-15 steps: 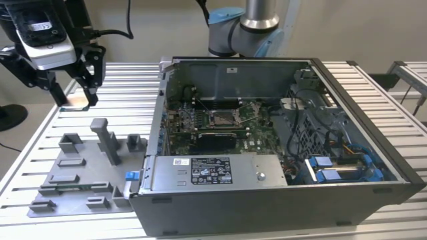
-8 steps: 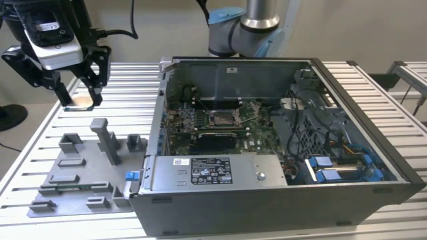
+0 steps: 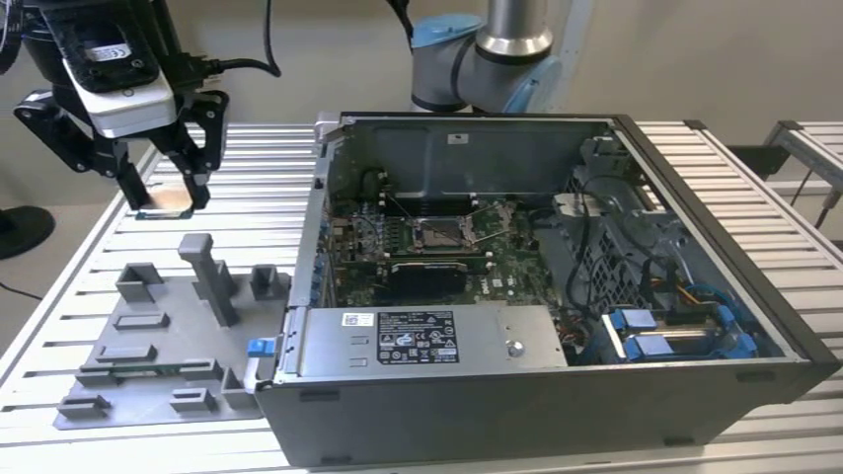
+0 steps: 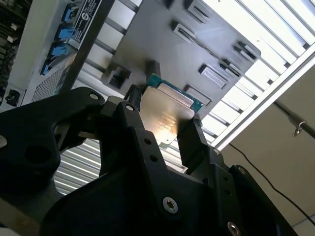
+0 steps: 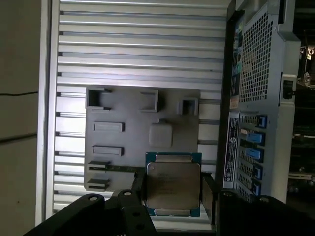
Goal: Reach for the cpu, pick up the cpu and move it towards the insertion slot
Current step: 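Pick up the cpu and move it towards the insertion slot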
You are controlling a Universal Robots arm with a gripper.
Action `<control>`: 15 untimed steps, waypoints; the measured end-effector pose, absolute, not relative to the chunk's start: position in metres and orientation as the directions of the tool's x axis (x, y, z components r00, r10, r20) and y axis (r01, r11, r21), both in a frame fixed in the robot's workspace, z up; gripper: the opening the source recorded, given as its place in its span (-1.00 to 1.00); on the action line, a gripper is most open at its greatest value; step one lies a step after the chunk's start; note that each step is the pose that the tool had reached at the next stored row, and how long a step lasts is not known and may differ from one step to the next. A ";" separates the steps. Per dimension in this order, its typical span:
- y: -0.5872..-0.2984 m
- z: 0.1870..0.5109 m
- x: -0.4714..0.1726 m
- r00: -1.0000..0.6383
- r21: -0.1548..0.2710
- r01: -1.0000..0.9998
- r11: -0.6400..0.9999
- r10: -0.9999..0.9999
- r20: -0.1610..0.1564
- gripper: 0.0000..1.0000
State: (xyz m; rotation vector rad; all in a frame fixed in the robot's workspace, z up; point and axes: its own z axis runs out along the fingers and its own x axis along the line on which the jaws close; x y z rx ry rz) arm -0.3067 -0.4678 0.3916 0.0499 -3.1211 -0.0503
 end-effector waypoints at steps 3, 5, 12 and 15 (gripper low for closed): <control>-0.468 0.392 -0.304 -0.999 0.033 -0.032 0.999 -0.032 0.019 -1.00; -0.468 0.392 -0.302 -0.999 0.033 -0.032 0.999 -0.032 0.019 -1.00; -0.468 0.392 -0.294 -0.999 0.033 -0.032 0.999 -0.032 0.019 -1.00; -0.468 0.392 -0.291 -0.999 0.033 -0.032 0.999 -0.032 0.019 -1.00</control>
